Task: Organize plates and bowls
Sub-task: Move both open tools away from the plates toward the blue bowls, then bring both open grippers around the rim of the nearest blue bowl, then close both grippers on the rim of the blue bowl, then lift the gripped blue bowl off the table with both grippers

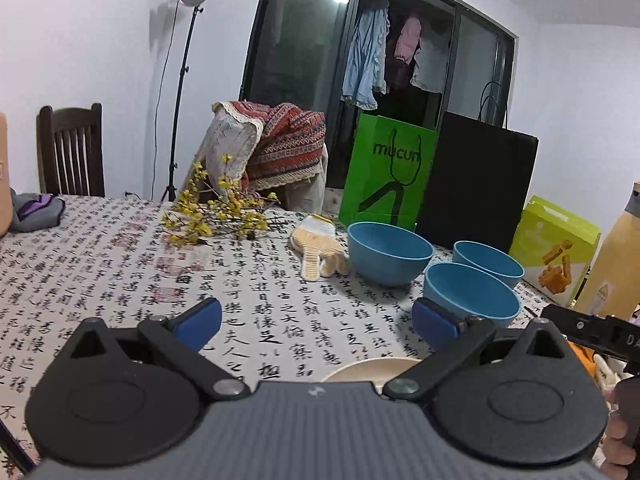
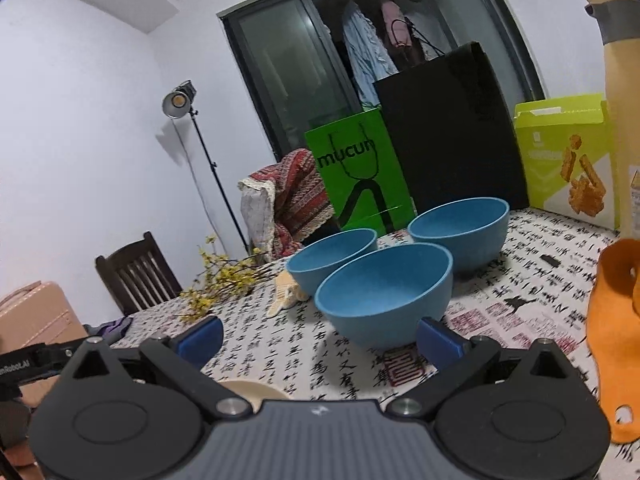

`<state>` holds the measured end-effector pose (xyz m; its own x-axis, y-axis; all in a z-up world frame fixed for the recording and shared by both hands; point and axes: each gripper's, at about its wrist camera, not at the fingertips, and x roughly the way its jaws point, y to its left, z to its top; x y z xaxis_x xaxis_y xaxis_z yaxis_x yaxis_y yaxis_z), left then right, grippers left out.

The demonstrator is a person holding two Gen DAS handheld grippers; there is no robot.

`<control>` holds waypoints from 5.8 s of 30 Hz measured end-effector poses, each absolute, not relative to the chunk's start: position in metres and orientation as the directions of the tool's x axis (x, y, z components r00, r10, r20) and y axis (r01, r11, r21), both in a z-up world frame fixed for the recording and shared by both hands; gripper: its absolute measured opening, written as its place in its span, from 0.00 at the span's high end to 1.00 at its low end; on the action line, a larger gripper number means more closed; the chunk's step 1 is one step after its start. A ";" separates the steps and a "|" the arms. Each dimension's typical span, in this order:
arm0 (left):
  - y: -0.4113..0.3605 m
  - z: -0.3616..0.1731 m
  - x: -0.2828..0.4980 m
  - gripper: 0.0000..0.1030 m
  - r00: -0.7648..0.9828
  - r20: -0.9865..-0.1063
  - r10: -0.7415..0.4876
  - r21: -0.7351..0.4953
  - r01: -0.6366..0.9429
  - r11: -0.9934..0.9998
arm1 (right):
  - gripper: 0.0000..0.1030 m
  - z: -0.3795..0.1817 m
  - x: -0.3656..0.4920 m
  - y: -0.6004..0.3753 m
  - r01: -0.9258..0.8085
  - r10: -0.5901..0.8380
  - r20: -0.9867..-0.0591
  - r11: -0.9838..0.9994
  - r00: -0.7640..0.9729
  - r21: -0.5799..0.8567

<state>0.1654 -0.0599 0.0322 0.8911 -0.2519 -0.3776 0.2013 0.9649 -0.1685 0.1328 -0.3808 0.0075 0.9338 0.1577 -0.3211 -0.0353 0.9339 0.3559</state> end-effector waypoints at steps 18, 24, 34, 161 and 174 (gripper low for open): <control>-0.100 0.055 0.207 0.00 0.863 -0.431 -0.264 -0.202 0.192 0.960 | 0.00 0.032 0.169 -0.395 0.038 0.083 -0.388 0.955 0.918 0.293; -0.113 0.060 0.225 0.00 0.839 -0.464 -0.284 -0.230 0.196 0.953 | 0.00 0.036 0.179 -0.403 0.067 0.055 -0.402 0.957 0.914 0.282; -0.144 0.063 0.254 0.00 0.829 -0.492 -0.265 -0.210 0.182 0.961 | 0.00 0.045 0.208 -0.421 0.130 0.012 -0.427 0.944 0.904 0.303; -0.254 0.011 0.336 0.89 0.719 -0.678 -0.152 -0.098 0.117 0.988 | 0.90 -0.021 0.301 -0.443 0.229 0.061 -0.624 0.899 0.779 0.374; -0.231 0.025 0.320 0.89 0.739 -0.656 -0.154 -0.109 0.109 0.988 | 0.90 -0.004 0.289 -0.422 0.203 0.068 -0.605 0.907 0.793 0.368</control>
<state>0.3203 -0.2314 0.0250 0.7387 -0.1544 -0.6561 0.1092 0.9880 -0.1095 0.2889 -0.4217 -0.0044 0.7930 0.0682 -0.6054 0.2032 0.9072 0.3683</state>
